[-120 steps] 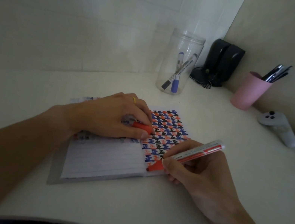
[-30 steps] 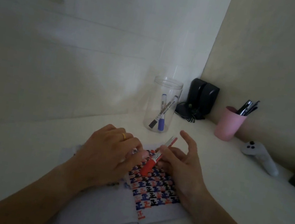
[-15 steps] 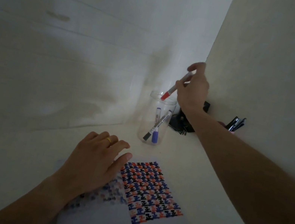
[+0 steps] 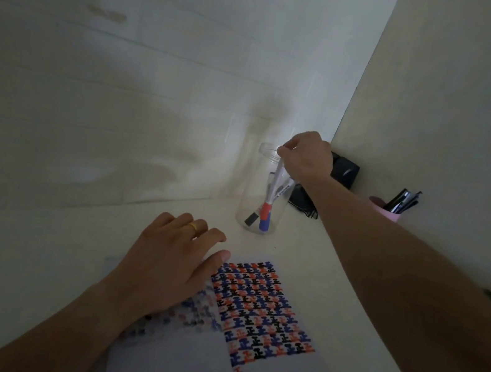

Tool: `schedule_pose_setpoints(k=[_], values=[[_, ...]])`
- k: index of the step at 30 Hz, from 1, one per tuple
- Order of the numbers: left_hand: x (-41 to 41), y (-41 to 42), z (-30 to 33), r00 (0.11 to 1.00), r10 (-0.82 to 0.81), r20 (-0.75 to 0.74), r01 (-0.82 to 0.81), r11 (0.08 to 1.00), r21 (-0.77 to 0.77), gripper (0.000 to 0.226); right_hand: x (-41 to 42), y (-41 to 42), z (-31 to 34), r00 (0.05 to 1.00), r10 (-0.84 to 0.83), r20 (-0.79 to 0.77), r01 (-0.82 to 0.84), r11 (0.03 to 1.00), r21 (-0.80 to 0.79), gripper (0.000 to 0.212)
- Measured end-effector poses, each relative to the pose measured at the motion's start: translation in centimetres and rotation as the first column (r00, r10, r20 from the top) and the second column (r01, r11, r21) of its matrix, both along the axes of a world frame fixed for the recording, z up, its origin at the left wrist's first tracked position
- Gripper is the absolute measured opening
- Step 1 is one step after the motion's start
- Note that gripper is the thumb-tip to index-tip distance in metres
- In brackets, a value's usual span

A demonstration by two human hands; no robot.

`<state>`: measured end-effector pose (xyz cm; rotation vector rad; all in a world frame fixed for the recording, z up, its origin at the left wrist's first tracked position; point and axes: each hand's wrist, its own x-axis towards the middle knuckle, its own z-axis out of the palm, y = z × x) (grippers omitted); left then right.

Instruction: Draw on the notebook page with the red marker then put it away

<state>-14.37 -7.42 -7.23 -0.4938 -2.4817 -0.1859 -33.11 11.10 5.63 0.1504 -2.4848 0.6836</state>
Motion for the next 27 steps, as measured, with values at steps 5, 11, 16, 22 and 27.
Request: schedule_pose_setpoints(k=[5,11,16,22,27], values=[[0.1,0.0,0.1,1.0,0.002,0.012,-0.002,1.0,-0.003,0.042,1.1,-0.1,0.3,0.999,-0.016,-0.037,0.016,1.0,-0.016,0.022],[0.2,0.1,0.0,0.998,-0.03,0.051,0.03,1.0,-0.006,0.046,8.8,2.1,-1.9,0.991,0.096,-0.092,-0.101,0.994,-0.049,0.021],[0.8,1.1,-0.1,0.987,-0.116,0.115,0.123,0.991,-0.051,0.045,16.5,6.3,-9.3,0.992,0.089,0.088,-0.094,0.994,0.061,0.029],[1.8,2.5,0.0,0.971,-0.153,0.186,0.167,0.984,-0.064,0.05,22.1,9.9,-14.4,0.966,-0.005,0.259,-0.028,0.992,0.123,0.033],[1.5,2.6,-0.7,0.951,-0.144,0.273,0.182,0.976,-0.119,0.047,22.8,10.7,-16.2,0.979,-0.021,0.204,-0.02,0.98,0.199,0.028]])
